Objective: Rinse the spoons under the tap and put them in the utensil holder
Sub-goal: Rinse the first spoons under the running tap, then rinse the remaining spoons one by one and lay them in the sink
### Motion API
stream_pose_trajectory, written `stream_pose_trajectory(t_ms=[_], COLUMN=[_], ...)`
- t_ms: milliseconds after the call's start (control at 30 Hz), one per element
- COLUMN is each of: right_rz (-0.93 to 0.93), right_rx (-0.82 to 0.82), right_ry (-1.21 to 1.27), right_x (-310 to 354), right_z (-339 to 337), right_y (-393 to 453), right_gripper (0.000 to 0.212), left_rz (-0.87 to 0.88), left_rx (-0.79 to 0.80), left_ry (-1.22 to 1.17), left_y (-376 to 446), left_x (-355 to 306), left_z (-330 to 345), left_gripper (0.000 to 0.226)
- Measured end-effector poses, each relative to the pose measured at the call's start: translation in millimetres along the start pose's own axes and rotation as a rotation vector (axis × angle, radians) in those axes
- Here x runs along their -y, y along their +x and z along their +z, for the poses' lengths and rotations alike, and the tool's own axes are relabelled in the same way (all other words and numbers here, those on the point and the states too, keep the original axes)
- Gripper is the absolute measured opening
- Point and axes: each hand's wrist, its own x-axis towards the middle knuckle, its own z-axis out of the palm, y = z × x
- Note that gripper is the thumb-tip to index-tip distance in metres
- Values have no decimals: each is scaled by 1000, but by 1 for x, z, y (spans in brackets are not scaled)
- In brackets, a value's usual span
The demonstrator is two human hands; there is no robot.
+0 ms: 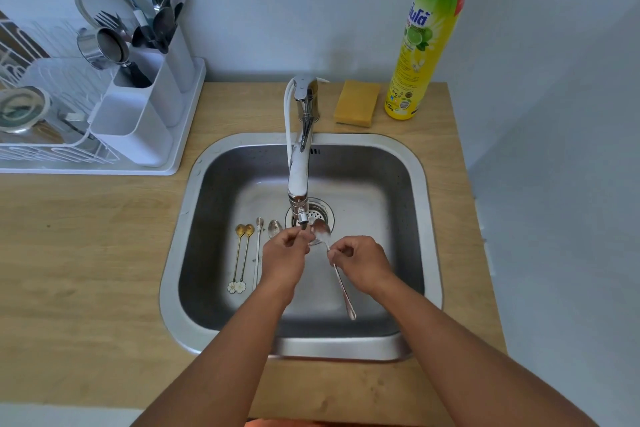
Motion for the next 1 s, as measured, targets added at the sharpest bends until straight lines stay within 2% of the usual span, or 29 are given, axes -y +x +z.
stream_pose_trajectory(t_ms=[167, 267, 400, 600, 867, 1000], right_rz=[172, 242, 316, 327, 310, 295], right_rx=[-110, -124, -124, -139, -71, -114], right_ry=[-13, -68, -114, -225, -478, -423], right_x=[-3, -5, -9, -13, -12, 15], right_z=[1, 4, 11, 20, 13, -6], right_y=[13, 23, 31, 37, 37, 45], right_gripper=[15, 18, 18, 16, 30, 41], left_rz=[-38, -40, 7, 33, 52, 56], left_rx=[83, 201, 221, 224, 234, 231], left_ry=[247, 415, 583, 669, 687, 694], left_y=[2, 3, 3, 2, 2, 2], left_x=[25, 40, 48, 50, 53, 52], left_z=[-19, -28, -33, -34, -38, -37], left_gripper=[11, 15, 15, 13, 10, 7])
